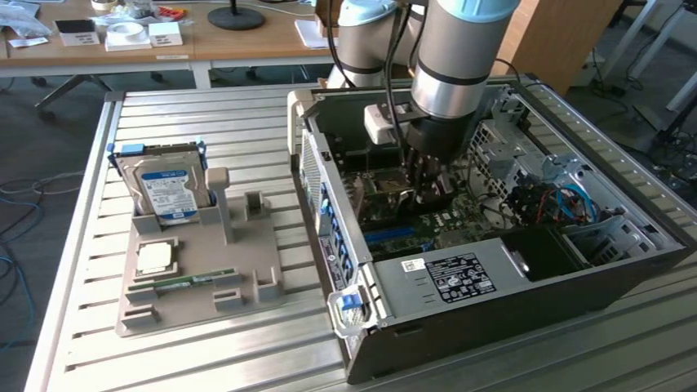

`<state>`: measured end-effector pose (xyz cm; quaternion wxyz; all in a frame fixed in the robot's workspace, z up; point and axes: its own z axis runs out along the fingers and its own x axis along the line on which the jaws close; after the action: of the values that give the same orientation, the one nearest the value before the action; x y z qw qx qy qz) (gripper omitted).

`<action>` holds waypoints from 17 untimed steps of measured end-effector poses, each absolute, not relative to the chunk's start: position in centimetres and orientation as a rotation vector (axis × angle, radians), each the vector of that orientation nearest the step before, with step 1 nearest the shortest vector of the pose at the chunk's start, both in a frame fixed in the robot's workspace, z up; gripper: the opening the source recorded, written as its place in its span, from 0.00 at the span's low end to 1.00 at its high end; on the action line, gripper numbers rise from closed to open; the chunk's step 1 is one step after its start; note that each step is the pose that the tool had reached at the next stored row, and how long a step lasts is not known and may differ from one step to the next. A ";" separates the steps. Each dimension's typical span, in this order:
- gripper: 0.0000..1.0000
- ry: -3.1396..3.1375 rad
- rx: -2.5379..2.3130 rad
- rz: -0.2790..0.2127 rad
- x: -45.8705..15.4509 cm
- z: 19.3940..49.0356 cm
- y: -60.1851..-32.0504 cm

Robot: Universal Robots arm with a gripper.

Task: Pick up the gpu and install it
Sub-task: 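Insert the gpu into the slot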

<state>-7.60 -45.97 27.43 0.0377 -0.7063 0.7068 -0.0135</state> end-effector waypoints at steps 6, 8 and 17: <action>0.27 2.170 -2.166 -0.041 -7.6 27.3 -46.3; 0.27 2.175 -2.161 -0.042 -7.6 27.3 -46.3; 0.27 2.175 -2.161 -0.042 -7.9 27.2 -46.3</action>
<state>-7.94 -46.27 27.24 0.0379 -0.7042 0.7088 -0.0137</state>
